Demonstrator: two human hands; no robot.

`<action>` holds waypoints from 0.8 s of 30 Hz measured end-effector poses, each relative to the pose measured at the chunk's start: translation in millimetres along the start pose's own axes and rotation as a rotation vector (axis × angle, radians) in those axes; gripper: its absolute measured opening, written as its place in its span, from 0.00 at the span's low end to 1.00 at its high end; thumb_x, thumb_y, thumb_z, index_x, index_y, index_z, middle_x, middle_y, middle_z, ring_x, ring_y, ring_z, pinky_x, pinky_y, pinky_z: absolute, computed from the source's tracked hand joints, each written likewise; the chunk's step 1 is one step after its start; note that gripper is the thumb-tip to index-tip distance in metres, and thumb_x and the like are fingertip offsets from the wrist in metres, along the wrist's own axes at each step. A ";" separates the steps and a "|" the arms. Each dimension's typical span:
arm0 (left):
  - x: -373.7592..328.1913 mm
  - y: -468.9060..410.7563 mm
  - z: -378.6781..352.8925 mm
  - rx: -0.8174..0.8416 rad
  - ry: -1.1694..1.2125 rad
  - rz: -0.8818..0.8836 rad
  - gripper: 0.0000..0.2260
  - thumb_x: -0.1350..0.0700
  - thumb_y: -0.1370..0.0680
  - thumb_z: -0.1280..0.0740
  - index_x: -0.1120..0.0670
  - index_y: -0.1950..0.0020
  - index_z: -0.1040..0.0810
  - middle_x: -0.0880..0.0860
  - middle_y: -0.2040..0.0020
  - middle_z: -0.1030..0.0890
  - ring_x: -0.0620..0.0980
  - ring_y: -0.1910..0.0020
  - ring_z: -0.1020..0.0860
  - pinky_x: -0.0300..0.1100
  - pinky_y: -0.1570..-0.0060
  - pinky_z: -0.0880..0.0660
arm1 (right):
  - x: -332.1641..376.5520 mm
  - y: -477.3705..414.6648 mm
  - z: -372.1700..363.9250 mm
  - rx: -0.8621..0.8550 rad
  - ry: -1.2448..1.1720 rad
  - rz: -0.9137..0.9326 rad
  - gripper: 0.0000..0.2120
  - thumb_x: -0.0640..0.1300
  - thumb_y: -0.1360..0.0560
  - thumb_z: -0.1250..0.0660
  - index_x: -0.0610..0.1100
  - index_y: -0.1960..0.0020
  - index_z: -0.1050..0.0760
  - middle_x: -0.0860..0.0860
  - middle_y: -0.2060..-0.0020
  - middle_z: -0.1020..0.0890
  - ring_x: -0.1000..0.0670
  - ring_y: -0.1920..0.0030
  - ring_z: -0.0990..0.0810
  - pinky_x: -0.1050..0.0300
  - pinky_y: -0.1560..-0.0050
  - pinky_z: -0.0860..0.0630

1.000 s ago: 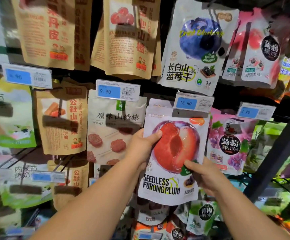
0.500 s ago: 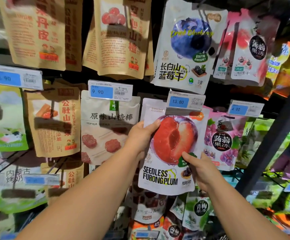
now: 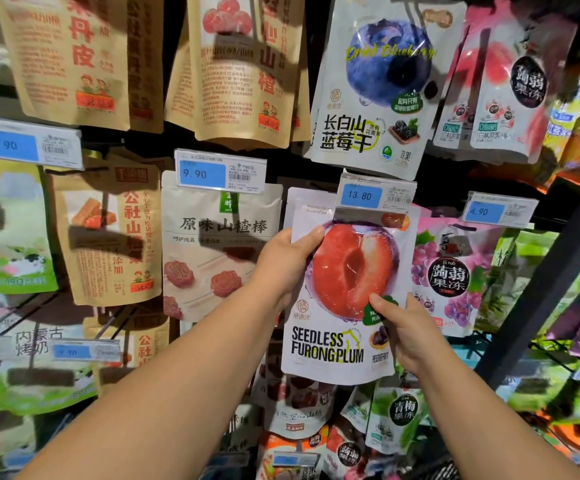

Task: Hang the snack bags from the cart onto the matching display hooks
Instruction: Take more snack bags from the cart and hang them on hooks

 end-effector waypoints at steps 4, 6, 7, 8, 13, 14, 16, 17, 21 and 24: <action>2.8 -2.4 3.1 -0.027 -0.041 0.002 0.09 0.53 0.22 0.32 0.55 0.44 0.20 0.54 0.53 0.15 0.51 0.57 0.15 0.44 0.56 0.19 | -1.2 -3.0 2.9 -0.013 0.022 -0.008 0.19 0.39 0.33 0.28 0.39 0.42 0.24 0.42 0.53 0.14 0.44 0.55 0.14 0.56 0.59 0.18; 3.5 -3.8 4.9 -0.040 -0.067 0.001 0.12 0.51 0.22 0.32 0.55 0.42 0.20 0.54 0.52 0.15 0.52 0.55 0.15 0.48 0.52 0.19 | -1.5 -5.6 3.9 -0.014 0.031 -0.015 0.14 0.37 0.29 0.29 0.40 0.43 0.23 0.44 0.55 0.13 0.47 0.56 0.14 0.59 0.62 0.19; 3.6 -4.3 5.9 -0.048 -0.072 0.006 0.12 0.51 0.22 0.33 0.55 0.42 0.20 0.54 0.52 0.14 0.52 0.55 0.15 0.47 0.53 0.19 | -1.7 -7.2 4.2 -0.010 0.031 -0.018 0.13 0.36 0.28 0.30 0.41 0.44 0.23 0.45 0.56 0.13 0.48 0.57 0.14 0.59 0.62 0.19; 4.6 -5.7 6.9 -0.051 -0.068 0.013 0.11 0.51 0.21 0.33 0.55 0.42 0.20 0.54 0.52 0.14 0.52 0.56 0.16 0.46 0.56 0.19 | -1.8 -8.8 4.2 -0.008 0.035 -0.021 0.12 0.36 0.27 0.30 0.42 0.44 0.23 0.46 0.56 0.13 0.48 0.57 0.14 0.59 0.60 0.19; 8.6 -13.4 12.1 -0.094 -0.111 0.022 0.12 0.50 0.21 0.34 0.55 0.43 0.21 0.53 0.53 0.15 0.49 0.57 0.17 0.39 0.63 0.23 | -5.0 -20.7 3.8 -0.043 0.068 -0.044 0.15 0.36 0.28 0.28 0.40 0.42 0.23 0.45 0.53 0.14 0.47 0.52 0.15 0.51 0.46 0.22; 9.6 -14.6 13.2 -0.102 -0.131 0.025 0.11 0.50 0.21 0.33 0.56 0.44 0.21 0.52 0.53 0.15 0.49 0.58 0.17 0.38 0.64 0.23 | -5.6 -23.1 3.4 -0.048 0.073 -0.046 0.15 0.36 0.28 0.28 0.39 0.42 0.23 0.44 0.53 0.14 0.47 0.53 0.15 0.52 0.48 0.21; 14.8 -17.6 16.9 -0.120 -0.153 0.043 0.11 0.49 0.22 0.32 0.56 0.46 0.21 0.52 0.54 0.15 0.51 0.55 0.16 0.43 0.58 0.20 | -7.5 -28.0 2.8 -0.043 0.083 -0.047 0.12 0.35 0.27 0.29 0.41 0.43 0.22 0.46 0.55 0.13 0.49 0.56 0.14 0.58 0.56 0.20; 18.1 -18.2 18.2 -0.123 -0.159 0.057 0.11 0.49 0.23 0.32 0.55 0.46 0.21 0.53 0.53 0.15 0.53 0.54 0.16 0.48 0.52 0.20 | -8.7 -30.0 2.3 -0.044 0.086 -0.048 0.11 0.35 0.26 0.30 0.41 0.44 0.22 0.46 0.55 0.13 0.50 0.56 0.14 0.60 0.58 0.20; 31.1 -19.2 25.3 -0.139 -0.221 0.079 0.13 0.46 0.25 0.30 0.55 0.47 0.21 0.53 0.51 0.15 0.53 0.50 0.17 0.52 0.45 0.22 | -14.9 -36.1 -1.0 -0.047 0.142 -0.043 0.17 0.40 0.26 0.28 0.42 0.38 0.23 0.47 0.50 0.14 0.47 0.49 0.15 0.49 0.45 0.21; 36.1 -19.8 30.2 -0.142 -0.222 0.074 0.10 0.50 0.23 0.31 0.55 0.47 0.20 0.53 0.52 0.14 0.52 0.53 0.16 0.46 0.52 0.20 | -20.7 -39.1 -1.3 -0.044 0.186 -0.022 0.24 0.51 0.31 0.24 0.47 0.38 0.23 0.49 0.47 0.15 0.46 0.45 0.17 0.42 0.35 0.26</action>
Point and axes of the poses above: each hand's wrist, its own y-axis away from the middle knuckle, its own z-axis out of the back of the hand, x = y × z, the point moved 6 cm from there along -y, towards the middle knuckle
